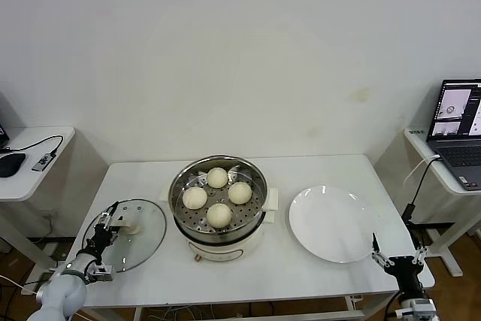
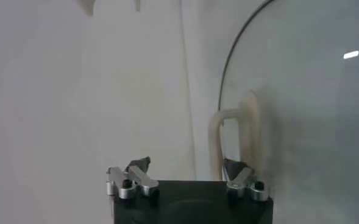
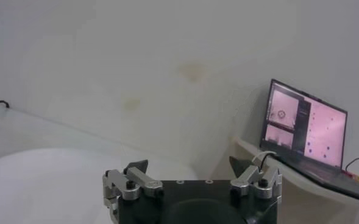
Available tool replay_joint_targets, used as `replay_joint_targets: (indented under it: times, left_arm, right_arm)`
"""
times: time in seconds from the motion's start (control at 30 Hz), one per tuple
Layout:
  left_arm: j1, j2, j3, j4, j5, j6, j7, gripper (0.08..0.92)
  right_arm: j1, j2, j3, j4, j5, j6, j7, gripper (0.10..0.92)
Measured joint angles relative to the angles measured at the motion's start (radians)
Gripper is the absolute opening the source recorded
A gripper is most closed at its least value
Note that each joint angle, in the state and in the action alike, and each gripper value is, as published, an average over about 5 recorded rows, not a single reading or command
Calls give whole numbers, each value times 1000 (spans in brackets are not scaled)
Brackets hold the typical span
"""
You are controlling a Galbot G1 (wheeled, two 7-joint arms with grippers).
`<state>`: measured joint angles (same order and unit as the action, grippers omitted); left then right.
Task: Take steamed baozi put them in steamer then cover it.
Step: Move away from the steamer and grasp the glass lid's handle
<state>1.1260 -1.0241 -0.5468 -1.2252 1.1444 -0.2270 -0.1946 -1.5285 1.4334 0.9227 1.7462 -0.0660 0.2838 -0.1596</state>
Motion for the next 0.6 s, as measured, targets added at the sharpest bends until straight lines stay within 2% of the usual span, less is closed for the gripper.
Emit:
replay_joint_targets:
  times: [0.43,0.6]
  left_arm:
    - [-14,-3,9,47,-31,-10,-13,281]
    - [-7,-1,2,46,-44,-14,-30,166]
  right_arm:
    - [-5,2,-6,1,-9,3,-5,823]
    - [-4,1,-11,3,-13,3,-8,823]
